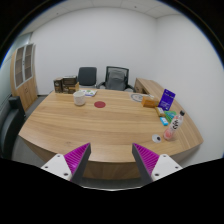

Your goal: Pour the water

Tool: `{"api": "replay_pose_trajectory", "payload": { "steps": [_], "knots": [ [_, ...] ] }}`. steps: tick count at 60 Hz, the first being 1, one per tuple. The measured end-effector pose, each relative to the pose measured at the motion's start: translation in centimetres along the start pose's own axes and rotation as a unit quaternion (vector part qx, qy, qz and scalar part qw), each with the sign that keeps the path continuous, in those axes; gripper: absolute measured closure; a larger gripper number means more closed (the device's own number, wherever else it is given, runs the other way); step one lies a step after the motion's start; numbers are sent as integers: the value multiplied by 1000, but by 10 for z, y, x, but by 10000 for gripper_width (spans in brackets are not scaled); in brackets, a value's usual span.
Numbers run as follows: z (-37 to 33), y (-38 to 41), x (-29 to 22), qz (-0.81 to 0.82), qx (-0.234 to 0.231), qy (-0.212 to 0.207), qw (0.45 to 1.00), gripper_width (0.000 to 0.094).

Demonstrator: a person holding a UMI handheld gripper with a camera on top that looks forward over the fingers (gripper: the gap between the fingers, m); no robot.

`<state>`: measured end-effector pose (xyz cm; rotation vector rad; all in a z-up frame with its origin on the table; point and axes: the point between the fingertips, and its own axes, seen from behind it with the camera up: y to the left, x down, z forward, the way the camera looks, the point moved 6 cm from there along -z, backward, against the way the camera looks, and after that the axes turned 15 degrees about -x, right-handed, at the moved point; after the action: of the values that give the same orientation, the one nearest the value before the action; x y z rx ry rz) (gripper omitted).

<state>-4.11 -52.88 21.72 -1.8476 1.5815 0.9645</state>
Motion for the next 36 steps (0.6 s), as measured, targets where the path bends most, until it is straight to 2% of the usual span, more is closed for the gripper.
{"api": "replay_pose_trajectory", "payload": {
  "steps": [21,36],
  "knots": [
    [31,-242,47,21,52,-28,998,79],
    [94,-373,41,41,44,-67,996,81]
  ]
}}
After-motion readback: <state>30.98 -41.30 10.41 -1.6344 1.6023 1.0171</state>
